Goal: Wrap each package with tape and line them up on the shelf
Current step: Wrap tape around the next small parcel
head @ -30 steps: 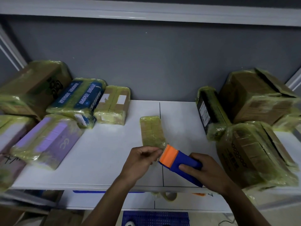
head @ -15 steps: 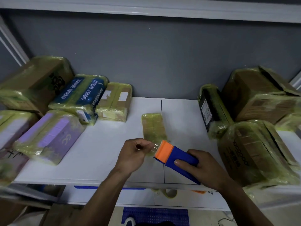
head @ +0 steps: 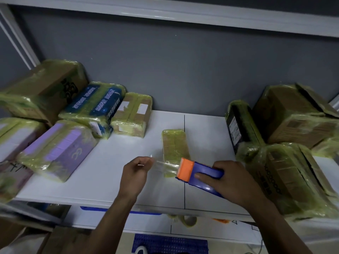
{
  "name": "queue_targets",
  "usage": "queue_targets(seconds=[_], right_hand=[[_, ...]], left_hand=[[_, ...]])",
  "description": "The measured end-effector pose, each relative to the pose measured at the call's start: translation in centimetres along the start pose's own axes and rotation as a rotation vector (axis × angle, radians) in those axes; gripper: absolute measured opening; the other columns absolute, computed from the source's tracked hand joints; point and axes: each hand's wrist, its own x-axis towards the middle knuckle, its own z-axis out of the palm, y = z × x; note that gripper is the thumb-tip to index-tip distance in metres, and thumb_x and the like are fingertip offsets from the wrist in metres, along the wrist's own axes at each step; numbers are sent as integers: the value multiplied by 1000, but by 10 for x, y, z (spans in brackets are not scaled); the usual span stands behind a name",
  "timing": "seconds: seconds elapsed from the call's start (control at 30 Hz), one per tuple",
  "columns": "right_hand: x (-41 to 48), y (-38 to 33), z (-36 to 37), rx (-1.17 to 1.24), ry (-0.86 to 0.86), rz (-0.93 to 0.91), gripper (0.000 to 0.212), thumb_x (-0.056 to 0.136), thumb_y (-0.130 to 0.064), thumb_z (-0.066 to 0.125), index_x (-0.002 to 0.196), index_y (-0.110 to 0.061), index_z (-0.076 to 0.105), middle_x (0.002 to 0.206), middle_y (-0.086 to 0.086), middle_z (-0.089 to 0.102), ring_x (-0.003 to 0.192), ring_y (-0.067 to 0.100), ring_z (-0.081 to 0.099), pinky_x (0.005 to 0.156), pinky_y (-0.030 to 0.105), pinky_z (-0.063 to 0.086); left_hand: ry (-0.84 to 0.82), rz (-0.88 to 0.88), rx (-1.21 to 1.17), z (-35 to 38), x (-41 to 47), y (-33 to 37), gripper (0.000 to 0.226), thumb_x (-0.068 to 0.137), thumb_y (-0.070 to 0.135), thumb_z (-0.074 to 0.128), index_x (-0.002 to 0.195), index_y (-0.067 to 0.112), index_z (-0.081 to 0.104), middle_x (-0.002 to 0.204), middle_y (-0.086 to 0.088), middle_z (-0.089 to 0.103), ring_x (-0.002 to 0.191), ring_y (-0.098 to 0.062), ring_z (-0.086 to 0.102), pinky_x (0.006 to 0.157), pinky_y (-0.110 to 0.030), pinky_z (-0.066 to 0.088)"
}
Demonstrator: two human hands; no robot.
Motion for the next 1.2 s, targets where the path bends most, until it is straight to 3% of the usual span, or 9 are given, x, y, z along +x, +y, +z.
queue_targets(seconds=[0.07, 0.27, 0.43, 0.63, 0.77, 0.9, 1.03, 1.13, 1.2], right_hand=[[7, -9, -2, -58, 6, 10, 68, 66, -95, 49, 67, -27, 57, 67, -26, 61, 62, -3, 61, 52, 16, 35], [29, -29, -3, -222, -106, 36, 74, 60, -98, 44, 80, -28, 56, 76, -10, 67, 70, 7, 69, 70, 29, 61], [49, -41, 0, -385, -133, 66, 67, 69, -92, 60, 83, -27, 52, 78, -9, 62, 74, 9, 66, 70, 30, 60], [63, -43, 6, -447, -165, 128, 67, 68, -88, 67, 88, -26, 49, 76, -11, 52, 75, 11, 64, 64, 26, 52], [68, -41, 8, -447, -181, 151, 66, 66, -89, 67, 78, -29, 44, 73, -10, 52, 69, 9, 60, 58, 25, 46], [70, -40, 8, -453, -211, 171, 67, 65, -90, 66, 76, -29, 43, 73, -10, 53, 69, 11, 62, 61, 26, 49], [70, -38, 9, -439, -232, 189, 67, 65, -90, 66, 78, -28, 45, 74, -10, 54, 68, 9, 61, 62, 25, 49], [71, -36, 9, -429, -242, 199, 66, 65, -91, 66, 77, -29, 45, 73, -10, 55, 66, 7, 59, 59, 24, 46], [71, -35, 11, -428, -240, 201, 67, 65, -91, 65, 82, -28, 48, 74, -11, 55, 66, 7, 59, 59, 23, 46]], left_hand=[[38, 0, -18, 2, 0, -8, 3, 89, 25, 77, 89, 28, 79, 90, 21, 75, 86, 6, 67, 72, -15, 47], [121, -44, -56, 11, 9, -25, 5, 89, 26, 78, 91, 30, 76, 91, 29, 72, 89, 12, 64, 74, -17, 48], [124, -80, -37, 21, 16, -34, 3, 91, 29, 76, 89, 31, 74, 94, 21, 72, 93, -2, 66, 72, -16, 47], [98, -70, -9, 32, 21, -44, 3, 94, 30, 72, 96, 30, 74, 99, 18, 72, 97, -2, 65, 81, -17, 49], [54, -79, 26, 39, 26, -50, 6, 93, 30, 73, 90, 36, 74, 90, 27, 72, 98, -4, 66, 81, -18, 49], [-2, -129, 101, 39, 29, -49, 46, 86, 40, 79, 128, 24, 67, 120, 14, 65, 109, -11, 61, 101, -35, 51], [92, 89, 58, 40, 20, -46, 22, 90, 26, 77, 110, 30, 70, 108, 19, 67, 94, -3, 67, 80, -8, 50], [-10, 166, -62, 45, 9, -47, 19, 100, 20, 62, 111, 33, 71, 99, 30, 71, 100, 10, 66, 80, -5, 51], [-133, 147, -104, 51, 2, -47, 24, 104, 27, 53, 122, 29, 70, 103, 23, 75, 106, 4, 67, 79, -8, 51]])
